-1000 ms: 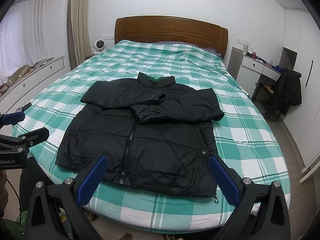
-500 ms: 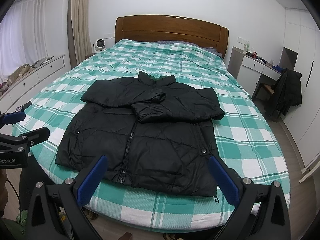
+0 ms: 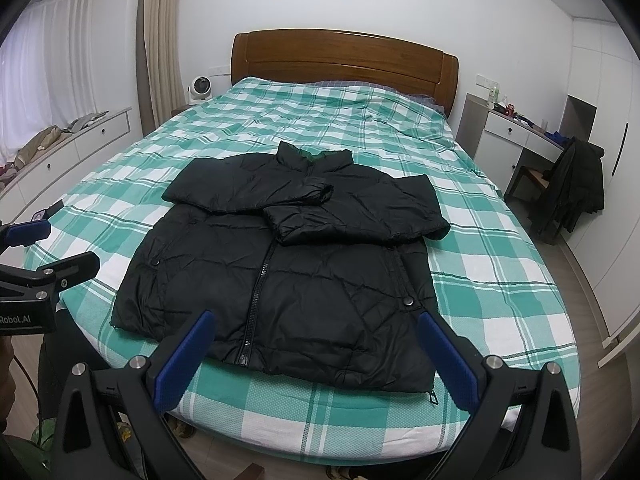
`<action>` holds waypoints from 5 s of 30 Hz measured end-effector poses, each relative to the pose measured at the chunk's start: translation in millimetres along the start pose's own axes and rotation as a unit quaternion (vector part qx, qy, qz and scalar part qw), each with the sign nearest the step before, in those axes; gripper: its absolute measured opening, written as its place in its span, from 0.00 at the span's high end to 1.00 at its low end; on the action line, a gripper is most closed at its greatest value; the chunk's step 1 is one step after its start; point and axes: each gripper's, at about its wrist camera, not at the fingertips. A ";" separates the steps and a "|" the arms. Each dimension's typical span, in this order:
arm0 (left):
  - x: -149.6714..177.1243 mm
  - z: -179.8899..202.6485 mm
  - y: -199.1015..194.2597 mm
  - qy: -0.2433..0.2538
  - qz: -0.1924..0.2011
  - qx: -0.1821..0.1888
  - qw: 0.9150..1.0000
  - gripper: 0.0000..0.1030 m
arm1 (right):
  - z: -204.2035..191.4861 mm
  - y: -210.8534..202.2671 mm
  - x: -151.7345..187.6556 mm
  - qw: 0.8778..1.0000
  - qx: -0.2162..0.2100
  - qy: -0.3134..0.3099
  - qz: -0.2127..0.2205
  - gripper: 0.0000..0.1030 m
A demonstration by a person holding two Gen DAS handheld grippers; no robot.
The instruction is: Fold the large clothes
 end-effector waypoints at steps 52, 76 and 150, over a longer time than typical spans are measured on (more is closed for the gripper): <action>2.9 -34.8 12.6 -0.047 -0.020 -0.017 0.999 0.00 | 14.0 39.3 -19.9 0.996 -0.027 -0.081 0.028 0.00; 19.0 -58.5 36.1 -0.082 -0.071 -0.037 0.993 0.00 | 12.1 217.7 -114.4 0.989 -0.072 -0.127 -0.036 0.67; -53.4 -357.3 44.9 -0.253 0.051 -0.211 0.943 0.21 | 53.9 68.5 35.7 0.995 -0.034 0.098 0.001 0.29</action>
Point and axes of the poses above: each gripper's, at about its wrist camera, not at the fingertips, and y roughly the way its jaws point, z to its right, x to its underside, and after that the axes turned 3 degrees about -z, right-handed
